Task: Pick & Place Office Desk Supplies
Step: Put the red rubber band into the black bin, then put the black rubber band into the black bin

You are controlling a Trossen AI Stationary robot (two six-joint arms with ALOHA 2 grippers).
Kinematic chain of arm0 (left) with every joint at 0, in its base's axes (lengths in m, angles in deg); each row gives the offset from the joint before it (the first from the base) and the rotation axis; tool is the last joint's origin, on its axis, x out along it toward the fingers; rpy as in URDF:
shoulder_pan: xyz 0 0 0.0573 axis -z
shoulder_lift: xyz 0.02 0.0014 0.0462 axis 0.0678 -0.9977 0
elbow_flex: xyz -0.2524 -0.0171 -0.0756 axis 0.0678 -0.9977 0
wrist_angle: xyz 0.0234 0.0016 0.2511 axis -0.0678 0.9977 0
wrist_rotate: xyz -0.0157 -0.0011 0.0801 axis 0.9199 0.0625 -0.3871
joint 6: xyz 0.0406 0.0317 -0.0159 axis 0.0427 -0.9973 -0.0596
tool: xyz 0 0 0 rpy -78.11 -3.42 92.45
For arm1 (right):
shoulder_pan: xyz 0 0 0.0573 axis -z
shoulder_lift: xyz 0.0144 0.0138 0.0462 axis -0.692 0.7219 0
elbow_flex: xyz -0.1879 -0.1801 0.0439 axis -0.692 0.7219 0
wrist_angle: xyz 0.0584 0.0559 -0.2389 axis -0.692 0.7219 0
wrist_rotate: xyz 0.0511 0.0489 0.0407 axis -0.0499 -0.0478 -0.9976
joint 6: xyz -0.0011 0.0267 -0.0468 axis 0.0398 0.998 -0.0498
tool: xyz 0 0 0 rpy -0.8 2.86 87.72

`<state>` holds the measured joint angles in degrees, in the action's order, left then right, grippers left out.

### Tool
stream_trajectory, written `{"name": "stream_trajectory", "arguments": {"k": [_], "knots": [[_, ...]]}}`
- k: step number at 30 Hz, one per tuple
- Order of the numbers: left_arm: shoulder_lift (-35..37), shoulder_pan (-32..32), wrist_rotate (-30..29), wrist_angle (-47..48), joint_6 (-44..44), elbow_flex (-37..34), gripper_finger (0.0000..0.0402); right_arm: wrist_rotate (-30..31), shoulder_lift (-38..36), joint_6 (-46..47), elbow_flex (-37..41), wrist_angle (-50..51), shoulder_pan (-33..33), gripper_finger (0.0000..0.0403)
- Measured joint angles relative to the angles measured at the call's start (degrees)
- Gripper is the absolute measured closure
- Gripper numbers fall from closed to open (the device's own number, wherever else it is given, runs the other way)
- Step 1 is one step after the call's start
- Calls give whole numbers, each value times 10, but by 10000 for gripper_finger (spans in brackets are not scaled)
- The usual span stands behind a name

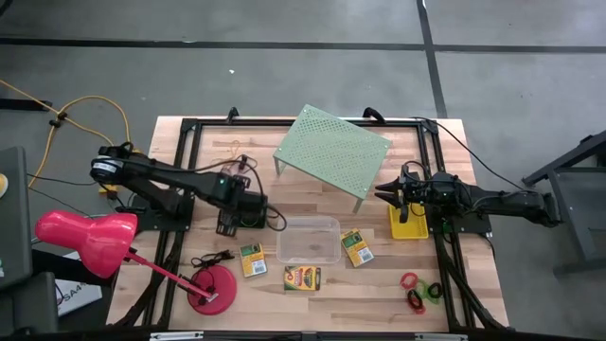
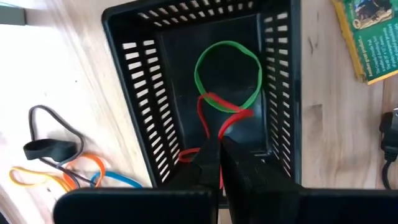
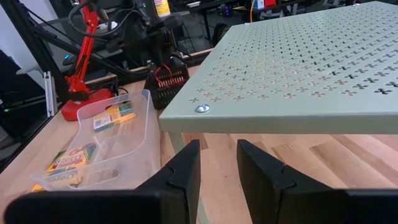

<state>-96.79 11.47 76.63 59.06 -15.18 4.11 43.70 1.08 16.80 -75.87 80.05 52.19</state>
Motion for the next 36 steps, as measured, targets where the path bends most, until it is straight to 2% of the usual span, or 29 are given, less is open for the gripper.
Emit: {"name": "stream_trajectory", "arguments": {"k": [8,16,23,36], "knots": [[0,-25,35,-2,-9,0,381,0,0,0,0,0,0,309],[0,-41,36,-2,-14,0,349,0,0,0,0,0,0,309],[0,-41,39,-8,-14,0,345,0,0,0,0,0,0,309],[0,-61,84,-24,-34,0,345,0,0,0,0,0,0,309]]}}
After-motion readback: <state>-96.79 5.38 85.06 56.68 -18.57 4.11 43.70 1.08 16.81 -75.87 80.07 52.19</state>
